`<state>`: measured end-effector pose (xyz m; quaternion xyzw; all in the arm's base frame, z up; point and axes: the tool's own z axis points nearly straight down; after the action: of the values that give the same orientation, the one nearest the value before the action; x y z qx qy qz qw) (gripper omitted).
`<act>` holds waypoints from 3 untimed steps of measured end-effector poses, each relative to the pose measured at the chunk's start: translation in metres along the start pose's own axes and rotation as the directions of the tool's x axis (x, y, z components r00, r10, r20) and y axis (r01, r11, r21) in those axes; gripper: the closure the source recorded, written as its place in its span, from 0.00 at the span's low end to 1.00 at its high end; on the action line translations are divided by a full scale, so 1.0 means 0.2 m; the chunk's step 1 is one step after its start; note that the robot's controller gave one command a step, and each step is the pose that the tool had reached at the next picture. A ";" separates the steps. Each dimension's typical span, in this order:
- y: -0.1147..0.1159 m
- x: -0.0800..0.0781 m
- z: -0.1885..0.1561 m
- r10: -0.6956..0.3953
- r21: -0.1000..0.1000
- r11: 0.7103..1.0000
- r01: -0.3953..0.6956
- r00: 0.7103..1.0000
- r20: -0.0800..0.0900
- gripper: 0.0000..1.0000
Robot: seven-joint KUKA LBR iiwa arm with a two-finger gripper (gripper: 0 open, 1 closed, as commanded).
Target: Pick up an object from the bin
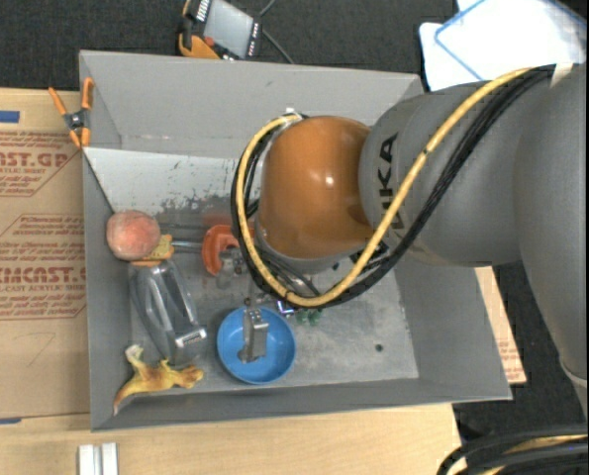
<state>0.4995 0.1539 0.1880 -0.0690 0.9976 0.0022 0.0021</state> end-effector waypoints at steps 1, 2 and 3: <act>-0.10 -0.04 -0.44 -0.042 0.000 0.999 0.042 0.999 0.001 0.00; -0.04 -0.05 0.01 0.019 -0.002 1.000 -0.019 1.000 0.001 0.00; -0.02 -0.15 0.02 0.071 -0.003 0.997 -0.071 0.997 0.003 0.00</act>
Offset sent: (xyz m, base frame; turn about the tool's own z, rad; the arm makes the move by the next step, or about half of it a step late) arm 0.0111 -0.0045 -0.0253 0.0374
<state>0.5288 0.1548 0.1846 -0.0335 0.9994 0.0036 0.0033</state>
